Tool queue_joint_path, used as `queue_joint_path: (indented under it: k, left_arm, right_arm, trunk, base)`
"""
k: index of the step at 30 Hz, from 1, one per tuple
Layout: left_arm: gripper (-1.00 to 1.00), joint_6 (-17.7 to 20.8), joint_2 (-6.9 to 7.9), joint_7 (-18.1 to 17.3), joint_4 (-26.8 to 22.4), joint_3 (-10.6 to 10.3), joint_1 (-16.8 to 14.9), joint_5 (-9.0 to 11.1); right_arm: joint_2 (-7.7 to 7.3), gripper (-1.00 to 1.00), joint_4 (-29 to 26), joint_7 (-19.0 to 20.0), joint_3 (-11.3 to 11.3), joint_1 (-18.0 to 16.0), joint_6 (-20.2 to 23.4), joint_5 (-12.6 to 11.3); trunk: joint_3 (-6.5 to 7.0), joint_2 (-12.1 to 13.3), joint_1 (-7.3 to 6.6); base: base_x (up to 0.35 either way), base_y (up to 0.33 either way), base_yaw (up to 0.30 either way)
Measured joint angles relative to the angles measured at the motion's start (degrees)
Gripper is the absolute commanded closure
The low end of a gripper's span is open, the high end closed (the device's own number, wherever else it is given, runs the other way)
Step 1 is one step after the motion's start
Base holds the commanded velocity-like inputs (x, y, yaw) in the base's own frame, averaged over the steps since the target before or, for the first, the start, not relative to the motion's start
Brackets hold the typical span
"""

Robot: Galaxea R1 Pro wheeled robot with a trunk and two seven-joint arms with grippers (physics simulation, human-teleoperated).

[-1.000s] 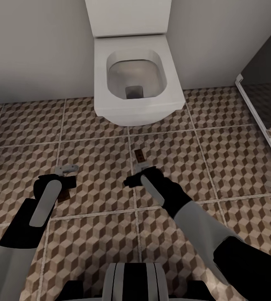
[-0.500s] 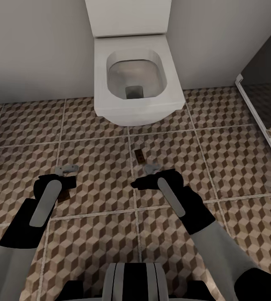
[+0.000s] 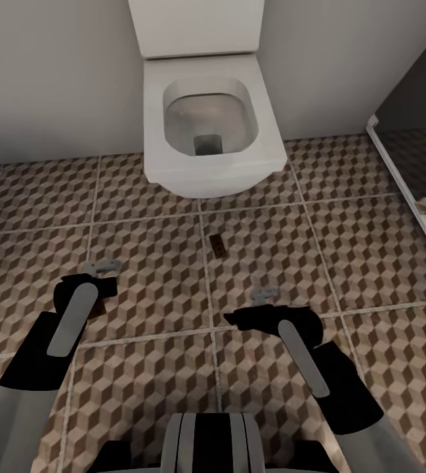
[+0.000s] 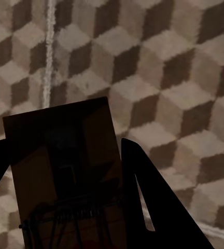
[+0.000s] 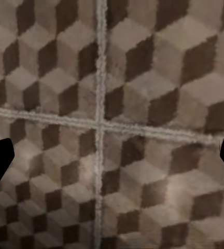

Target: Take the four mousetraps from the cabinet in the bathroom and place them on the bathroom floor. Make sure all four end up on the same floor surface, and ensure that at least two of them are either under or directly next to the same bathroom sink.

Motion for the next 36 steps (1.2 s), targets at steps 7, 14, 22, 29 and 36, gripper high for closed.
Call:
queue_joint_path:
  k: [7, 14, 22, 29, 36]
  left_arm:
    - [1.00, 0.0, -0.03, 1.2, 0.0, -0.2, 0.0, 0.0]
    - [1.00, -0.1, -0.03, 1.5, 0.0, -0.3, 0.0, 0.1]
    - [1.00, -0.1, -0.03, 1.5, 0.0, -0.1, 0.0, 0.1]
    - [1.00, 0.0, -0.03, 1.5, 0.0, 0.0, 0.0, 0.2]
    - [1.00, 0.0, -0.03, 1.5, 0.2, 0.2, 0.0, 0.5]
  right_arm:
    - [-0.34, -1.00, -2.5, 0.0, -2.0, 3.2, 0.0, 0.1]
    - [-0.45, -1.00, -3.1, 0.0, -2.4, 4.0, 0.0, 0.0]
    - [-0.29, -1.00, -3.2, 0.1, -2.3, 4.2, 0.0, 0.1]
    - [-0.06, -1.00, -3.2, 0.1, -2.1, 4.3, 0.0, 0.3]
    - [0.07, -1.00, -3.1, 0.0, -2.0, 4.3, 0.0, 0.8]
  trunk:
    - [-0.17, 0.0, 0.00]
    - [-0.24, 0.0, 0.00]
    - [-0.25, 0.0, -0.01]
    - [-0.25, 0.0, -0.01]
    - [-0.25, 0.0, 0.00]
  base:
    - [0.000, 0.000, -0.184]
    - [0.000, -0.057, -0.067]
    - [0.023, -0.138, -0.013]
    - [0.119, -0.080, -0.002]
    - [0.048, -0.018, 0.000]
